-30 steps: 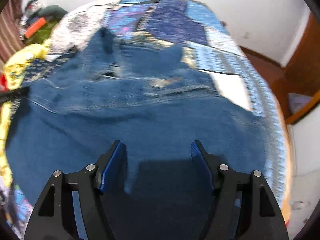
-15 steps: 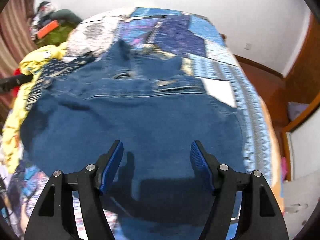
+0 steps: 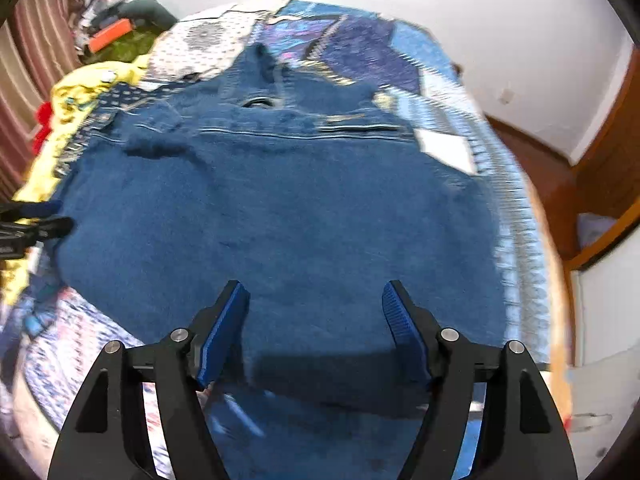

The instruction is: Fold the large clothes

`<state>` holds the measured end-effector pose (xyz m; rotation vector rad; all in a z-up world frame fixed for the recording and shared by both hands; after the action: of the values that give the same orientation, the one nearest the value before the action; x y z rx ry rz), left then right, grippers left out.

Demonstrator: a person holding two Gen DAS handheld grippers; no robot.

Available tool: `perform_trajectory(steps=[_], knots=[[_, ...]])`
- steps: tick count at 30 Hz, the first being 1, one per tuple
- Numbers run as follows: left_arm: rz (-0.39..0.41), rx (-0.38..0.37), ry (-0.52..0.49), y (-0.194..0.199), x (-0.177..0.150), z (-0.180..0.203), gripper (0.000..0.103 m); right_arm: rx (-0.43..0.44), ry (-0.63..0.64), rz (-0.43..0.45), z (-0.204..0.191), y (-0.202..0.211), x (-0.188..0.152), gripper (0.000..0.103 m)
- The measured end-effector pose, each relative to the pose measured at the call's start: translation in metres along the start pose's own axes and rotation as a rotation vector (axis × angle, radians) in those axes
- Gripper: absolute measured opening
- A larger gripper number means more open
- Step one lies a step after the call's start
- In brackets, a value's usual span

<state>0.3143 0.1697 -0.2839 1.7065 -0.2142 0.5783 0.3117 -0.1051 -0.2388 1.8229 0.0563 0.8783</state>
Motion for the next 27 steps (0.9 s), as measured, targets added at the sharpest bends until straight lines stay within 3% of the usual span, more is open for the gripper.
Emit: perform_trajectory(steps=[2, 4, 7, 11, 15, 18, 20, 23, 27], knots=[[0.016, 0.058, -0.023, 0.005, -0.005, -0.002, 0.083, -0.05, -0.002, -0.009, 0.008, 0.006, -0.006, 0.072], [0.028, 0.083, -0.023, 0.009, -0.012, -0.009, 0.085, -0.024, -0.036, 0.011, 0.017, 0.015, -0.013, 0.072], [0.002, 0.07, 0.035, 0.007, -0.025, -0.03, 0.091, -0.025, -0.062, 0.026, 0.022, 0.026, -0.024, 0.072], [-0.052, 0.151, 0.116, 0.0, -0.041, -0.06, 0.09, -0.053, -0.118, 0.009, 0.033, 0.029, -0.036, 0.073], [-0.095, 0.136, 0.212, 0.005, -0.061, -0.088, 0.09, -0.016, -0.213, -0.002, 0.047, 0.033, -0.046, 0.073], [-0.041, 0.119, 0.258, 0.024, -0.064, -0.098, 0.09, -0.049, -0.233, -0.004, 0.05, 0.04, -0.046, 0.073], [-0.003, 0.082, 0.283, 0.037, -0.065, -0.098, 0.09, -0.058, -0.222, 0.005, 0.047, 0.046, -0.044, 0.073], [0.014, -0.037, 0.327, 0.046, -0.063, -0.092, 0.09, -0.048, -0.208, 0.035, 0.039, 0.055, -0.036, 0.073], [-0.063, -0.284, 0.437, 0.027, -0.058, -0.079, 0.09, -0.016, -0.169, 0.082, 0.021, 0.062, -0.018, 0.073]])
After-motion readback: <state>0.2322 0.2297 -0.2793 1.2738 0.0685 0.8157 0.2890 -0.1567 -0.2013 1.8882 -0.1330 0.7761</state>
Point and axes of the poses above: each gripper's, at about its wrist camera, not at the fingertips, and y roughly against the way its jaws point, z to its right, x to its top, the point moved 1 cm from there along -y, roughly the way its jaws point, and after that the axes turned 15 degrees about x, right-handed, at the moved point
